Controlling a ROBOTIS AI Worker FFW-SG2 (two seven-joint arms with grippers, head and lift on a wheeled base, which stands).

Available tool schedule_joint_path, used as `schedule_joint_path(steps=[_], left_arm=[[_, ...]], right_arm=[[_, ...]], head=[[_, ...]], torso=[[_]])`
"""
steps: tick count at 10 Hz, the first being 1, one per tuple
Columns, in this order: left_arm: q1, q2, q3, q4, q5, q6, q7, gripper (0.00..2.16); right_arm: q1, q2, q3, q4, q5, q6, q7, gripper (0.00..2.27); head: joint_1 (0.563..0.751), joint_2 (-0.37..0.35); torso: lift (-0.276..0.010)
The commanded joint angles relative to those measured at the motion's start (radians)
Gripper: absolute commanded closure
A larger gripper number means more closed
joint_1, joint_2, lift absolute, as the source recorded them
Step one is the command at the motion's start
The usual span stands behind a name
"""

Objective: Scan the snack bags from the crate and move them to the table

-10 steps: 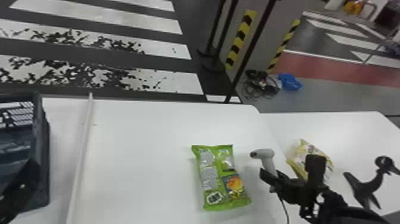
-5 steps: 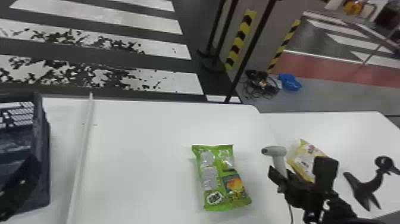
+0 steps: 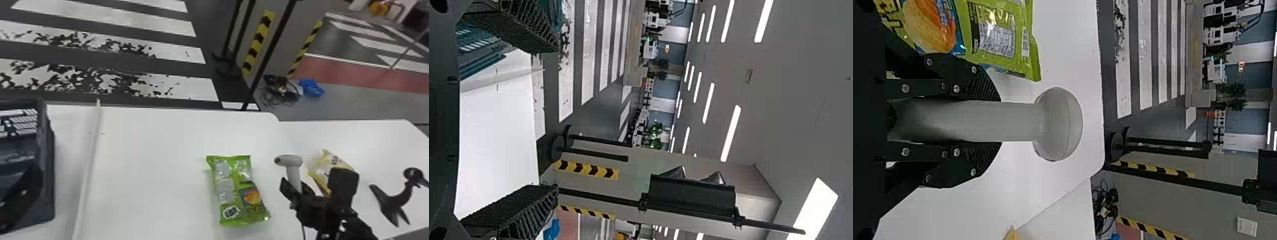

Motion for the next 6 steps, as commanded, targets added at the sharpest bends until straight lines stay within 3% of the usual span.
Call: schedule_joint_path(steps=[1, 3, 6], left_arm=[[-0.010, 0.000, -0.003, 0.005, 0.000, 0.000, 0.002, 0.01], [-0.027, 0.000, -0.012, 0.014, 0.000, 0.006, 0.004, 0.01], [-0.039, 0.000, -0.020, 0.014, 0.007, 0.009, 0.004, 0.01]], right_arm=[[0.024, 0.037, 0.040, -0.063, 0.005, 0.039, -0.004, 2.13], [0.042, 0.076, 0.090, -0.118, 0.025, 0.061, -0.017, 2.13], [0.051, 0.093, 0.152, -0.161, 0.052, 0.079, -0.027, 2.13]], head=[[0.695, -0.325], [0.695, -0.265], [0.695, -0.212]], torso=[[-0.095], [-0.095], [-0.095]])
